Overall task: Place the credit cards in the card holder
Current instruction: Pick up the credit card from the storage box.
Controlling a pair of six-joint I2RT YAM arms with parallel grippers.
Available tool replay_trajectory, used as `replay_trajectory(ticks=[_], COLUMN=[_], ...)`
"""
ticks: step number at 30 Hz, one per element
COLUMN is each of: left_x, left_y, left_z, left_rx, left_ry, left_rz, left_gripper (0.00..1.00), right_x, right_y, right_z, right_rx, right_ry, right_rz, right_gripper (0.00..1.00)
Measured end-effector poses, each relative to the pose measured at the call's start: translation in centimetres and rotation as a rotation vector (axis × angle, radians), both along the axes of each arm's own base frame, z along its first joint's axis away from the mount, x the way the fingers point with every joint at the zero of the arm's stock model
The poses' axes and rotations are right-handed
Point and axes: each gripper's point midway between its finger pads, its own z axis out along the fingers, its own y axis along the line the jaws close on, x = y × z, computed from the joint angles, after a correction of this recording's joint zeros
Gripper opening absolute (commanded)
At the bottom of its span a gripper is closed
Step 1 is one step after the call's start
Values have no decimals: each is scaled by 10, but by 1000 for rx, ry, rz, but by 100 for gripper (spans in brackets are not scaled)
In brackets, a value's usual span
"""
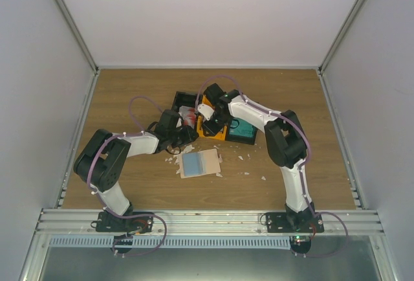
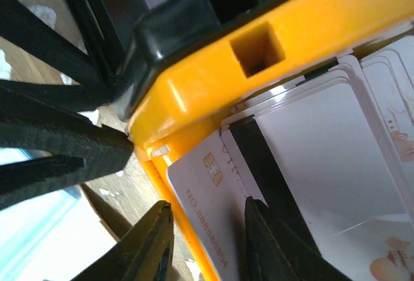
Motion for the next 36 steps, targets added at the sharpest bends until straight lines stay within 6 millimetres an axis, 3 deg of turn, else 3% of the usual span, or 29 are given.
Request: replay_trajectory(ticks=[4, 13, 19, 24, 28, 32, 36], left_x=[0, 0, 0, -1, -5, -15, -30], left_y=[0, 0, -1, 0, -1, -1, -1], left_z=[0, 0, 0, 7, 38, 86, 123], left_rx=[0, 0, 1, -10, -58, -149, -216], left_ry=[0, -1, -5, -27, -109, -246, -336], left_rz=[0, -4, -7, -8, -19, -47, -84], left_gripper=[37, 37, 39, 45, 54, 62, 68], right_x=[3, 14, 23, 29, 25, -2, -29], right_y=[-2, -3, -9, -8, -8, -9, -10], right_z=[-1, 16, 38, 72, 103, 139, 169], right_rx=[-13, -3, 2, 65, 164, 329, 508], right_ry=[-16, -87, -152, -200, -218, -190, -129], right_rz=[-2, -11, -63, -160, -260, -329, -399], right_gripper=[15, 1, 0, 0, 0, 0, 0])
